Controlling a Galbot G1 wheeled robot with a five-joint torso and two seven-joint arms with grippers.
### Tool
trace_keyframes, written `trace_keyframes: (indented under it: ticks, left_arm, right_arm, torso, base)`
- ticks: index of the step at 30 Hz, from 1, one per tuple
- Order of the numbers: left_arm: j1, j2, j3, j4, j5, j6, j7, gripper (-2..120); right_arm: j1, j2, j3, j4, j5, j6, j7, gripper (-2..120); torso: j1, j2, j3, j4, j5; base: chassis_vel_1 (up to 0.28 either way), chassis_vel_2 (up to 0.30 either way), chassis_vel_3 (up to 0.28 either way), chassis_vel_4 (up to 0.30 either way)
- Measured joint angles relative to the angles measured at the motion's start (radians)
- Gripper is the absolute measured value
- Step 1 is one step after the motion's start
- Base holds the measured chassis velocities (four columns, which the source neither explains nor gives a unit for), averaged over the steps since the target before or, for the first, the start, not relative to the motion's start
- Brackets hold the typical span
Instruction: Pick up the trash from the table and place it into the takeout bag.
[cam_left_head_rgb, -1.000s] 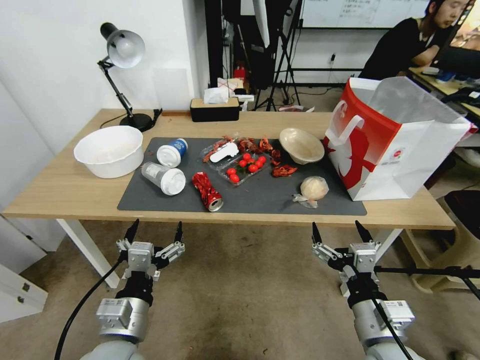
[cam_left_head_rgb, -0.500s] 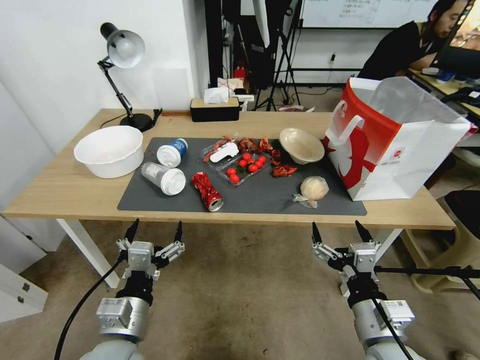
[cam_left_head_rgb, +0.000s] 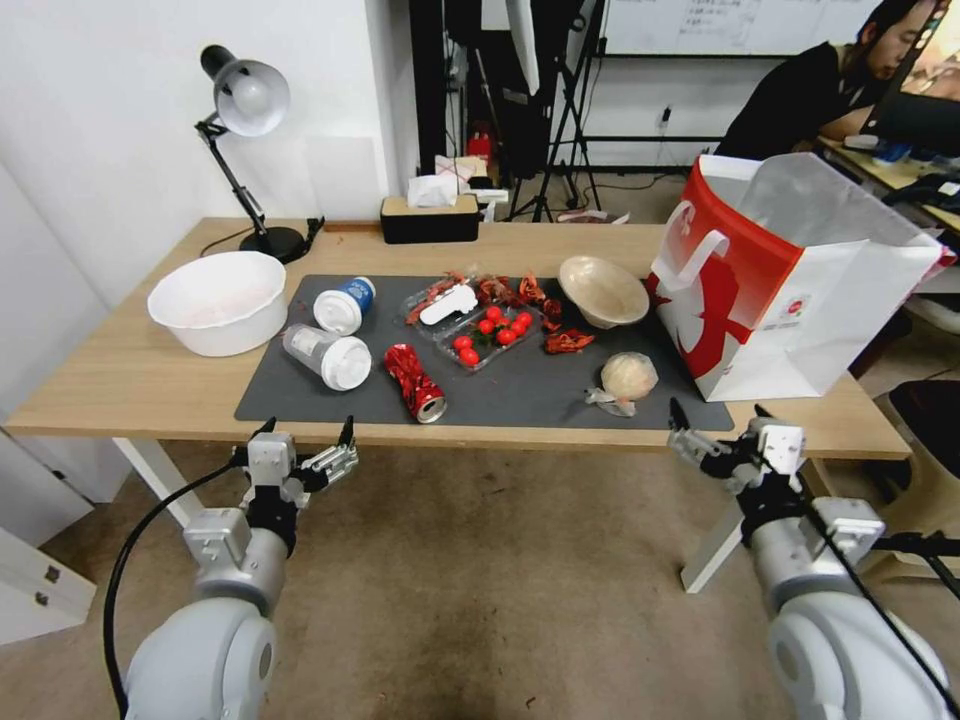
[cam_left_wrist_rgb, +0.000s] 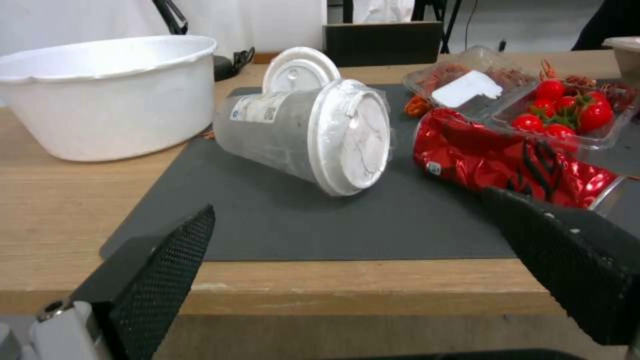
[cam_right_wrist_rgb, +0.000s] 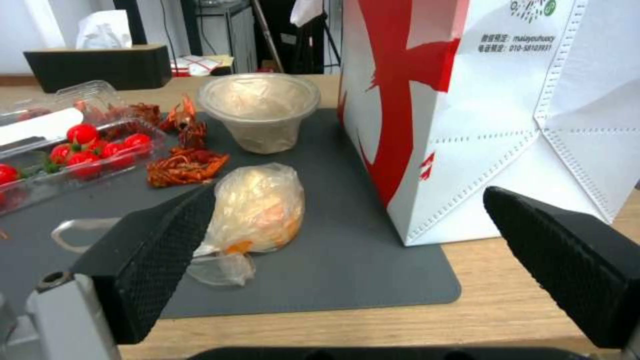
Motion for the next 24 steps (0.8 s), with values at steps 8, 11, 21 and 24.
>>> trace_keyframes:
  ticks: [8,11,21,24]
  left_arm:
    - [0.006,0.002,-0.002,0.006,0.002,-0.032,0.001,100]
    - [0.008,0.001,-0.001,0.007,0.004,-0.040,0.001,100]
    - [0.019,-0.003,-0.004,0.010,0.019,-0.078,0.002,100]
    - [0.022,-0.004,-0.004,0.010,0.024,-0.089,0.002,100]
  right_arm:
    - [0.060,-0.073,-0.050,-0.073,0.096,0.130,0.031,100]
    - [0.072,-0.088,-0.063,-0.095,0.125,0.162,0.033,100]
    - [0.205,-0.170,-0.139,-0.235,0.226,0.202,0.063,100]
    - [0.227,-0.176,-0.155,-0.259,0.230,0.198,0.077,100]
  torso:
    - [0.000,0.000,0.000,0.0007,0.0005]
    - [0.000,0.000,0.000,-0.0011,-0.0002]
    - [0.000,0.000,0.000,0.0001,-0.0001]
    - [0.000,0.000,0.000,0.0000,0.0001]
  base:
    - [0.000,0.000,0.000,0.000]
    - [0.000,0.000,0.000,0.000]
    - [0.000,0.000,0.000,0.000]
    - [0.000,0.000,0.000,0.000]
